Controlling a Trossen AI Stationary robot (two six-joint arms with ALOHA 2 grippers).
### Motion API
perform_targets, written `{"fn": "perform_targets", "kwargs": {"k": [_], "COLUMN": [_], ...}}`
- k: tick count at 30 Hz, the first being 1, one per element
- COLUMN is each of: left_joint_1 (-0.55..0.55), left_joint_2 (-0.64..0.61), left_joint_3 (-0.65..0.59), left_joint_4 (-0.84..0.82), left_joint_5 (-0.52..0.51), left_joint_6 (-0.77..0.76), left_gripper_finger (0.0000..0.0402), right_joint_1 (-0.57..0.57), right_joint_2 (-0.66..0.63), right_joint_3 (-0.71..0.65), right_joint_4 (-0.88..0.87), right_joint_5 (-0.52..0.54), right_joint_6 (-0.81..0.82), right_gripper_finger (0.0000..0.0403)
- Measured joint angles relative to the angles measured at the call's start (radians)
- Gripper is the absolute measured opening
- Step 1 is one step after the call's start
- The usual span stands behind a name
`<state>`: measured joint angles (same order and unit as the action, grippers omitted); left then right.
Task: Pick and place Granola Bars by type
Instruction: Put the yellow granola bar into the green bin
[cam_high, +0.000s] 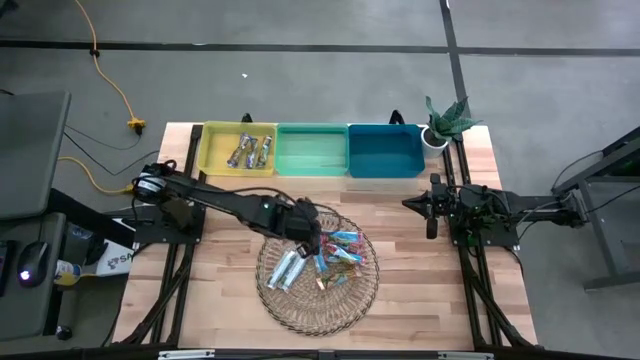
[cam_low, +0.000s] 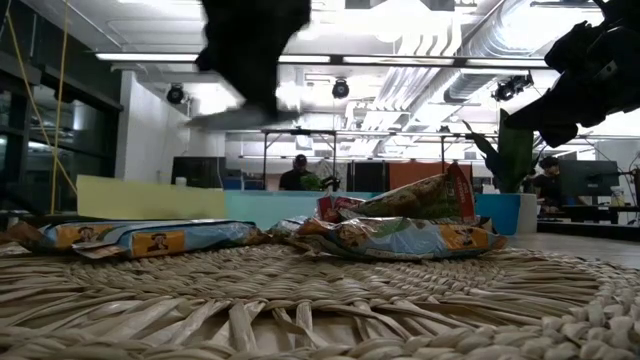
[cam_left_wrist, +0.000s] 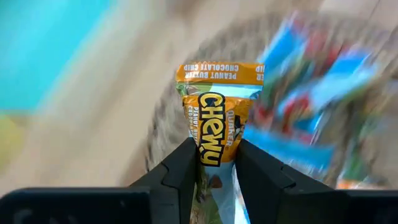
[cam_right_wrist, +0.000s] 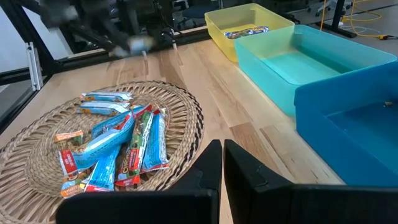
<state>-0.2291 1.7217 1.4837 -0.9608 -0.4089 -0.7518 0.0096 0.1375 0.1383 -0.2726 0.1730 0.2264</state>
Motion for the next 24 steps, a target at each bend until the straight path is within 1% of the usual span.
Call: {"fn": "perform_targets", "kwargs": {"k": [5, 7, 11, 14, 17, 21, 24], "left_joint_1": [0.009, 0.024, 0.086, 0.152, 0.246, 0.415, 0.529], "left_joint_2": [-0.075, -0.122, -0.227, -0.296, -0.341, -0.355, -0.330], "left_joint_3": [0.098, 0.107, 0.107, 0.107, 0.107, 0.107, 0.107], "left_joint_4": [0.059, 0.087, 0.109, 0.120, 0.157, 0.206, 0.212], "left_joint_5": [-0.188, -0.229, -0.237, -0.237, -0.210, -0.058, 0.035], "left_joint_6": [0.099, 0.136, 0.181, 0.216, 0.256, 0.248, 0.204], "left_gripper_finger": [0.0103, 0.0103, 0.0103, 0.0103, 0.0103, 0.0103, 0.0103], "right_joint_1": [0.000, 0.000, 0.000, 0.000, 0.000, 0.000, 0.000], "right_joint_2": [0.000, 0.001, 0.005, 0.007, 0.007, 0.006, 0.006], "right_joint_3": [0.000, 0.000, 0.000, 0.000, 0.000, 0.000, 0.000], "right_joint_4": [0.000, 0.002, 0.003, 0.000, 0.000, 0.000, 0.000], "right_joint_5": [0.000, 0.000, 0.000, 0.003, 0.003, 0.003, 0.003], "right_joint_6": [0.000, 0.000, 0.000, 0.000, 0.000, 0.000, 0.000], "right_gripper_finger": [0.0000, 0.0000, 0.0000, 0.0000, 0.0000, 0.0000, 0.0000]}}
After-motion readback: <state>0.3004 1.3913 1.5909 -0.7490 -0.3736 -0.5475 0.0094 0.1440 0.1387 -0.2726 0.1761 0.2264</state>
